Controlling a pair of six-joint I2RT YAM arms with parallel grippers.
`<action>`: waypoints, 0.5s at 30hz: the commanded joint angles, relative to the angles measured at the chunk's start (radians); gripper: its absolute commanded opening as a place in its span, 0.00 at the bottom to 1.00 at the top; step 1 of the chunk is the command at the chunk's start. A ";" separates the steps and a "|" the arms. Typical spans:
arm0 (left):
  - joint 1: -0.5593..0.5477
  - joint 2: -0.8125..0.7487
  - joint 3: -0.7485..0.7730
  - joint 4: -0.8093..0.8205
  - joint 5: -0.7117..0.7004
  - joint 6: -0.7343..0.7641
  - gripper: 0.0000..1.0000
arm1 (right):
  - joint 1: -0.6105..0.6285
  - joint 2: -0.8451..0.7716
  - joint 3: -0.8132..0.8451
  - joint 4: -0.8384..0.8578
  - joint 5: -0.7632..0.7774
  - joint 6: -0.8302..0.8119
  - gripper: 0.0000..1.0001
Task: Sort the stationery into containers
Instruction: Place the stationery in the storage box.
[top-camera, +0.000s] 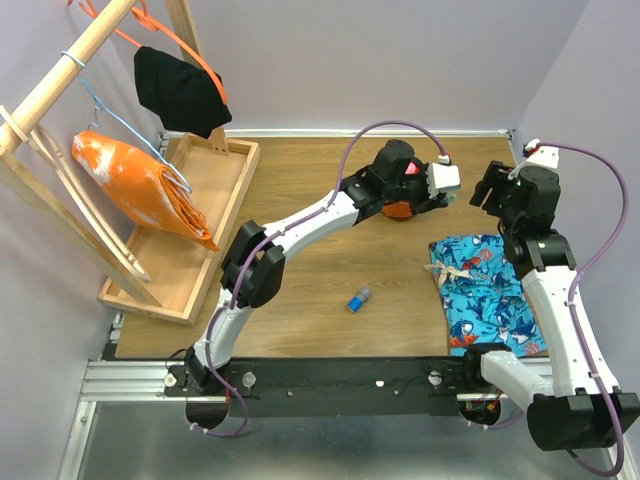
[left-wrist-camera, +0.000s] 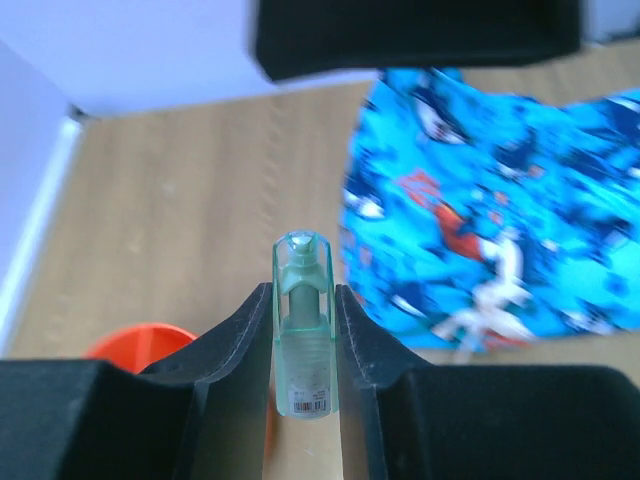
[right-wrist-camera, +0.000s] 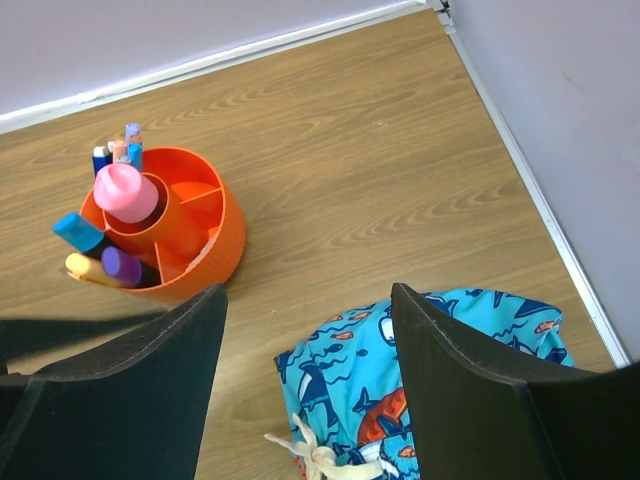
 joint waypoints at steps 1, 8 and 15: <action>0.022 0.086 0.046 0.271 -0.093 0.023 0.15 | -0.024 0.008 0.000 0.032 0.001 0.026 0.74; 0.049 0.169 0.077 0.339 -0.122 0.027 0.13 | -0.033 0.025 -0.012 0.032 -0.008 0.032 0.74; 0.069 0.228 0.111 0.367 -0.154 0.029 0.14 | -0.072 0.048 -0.014 0.037 -0.023 0.041 0.74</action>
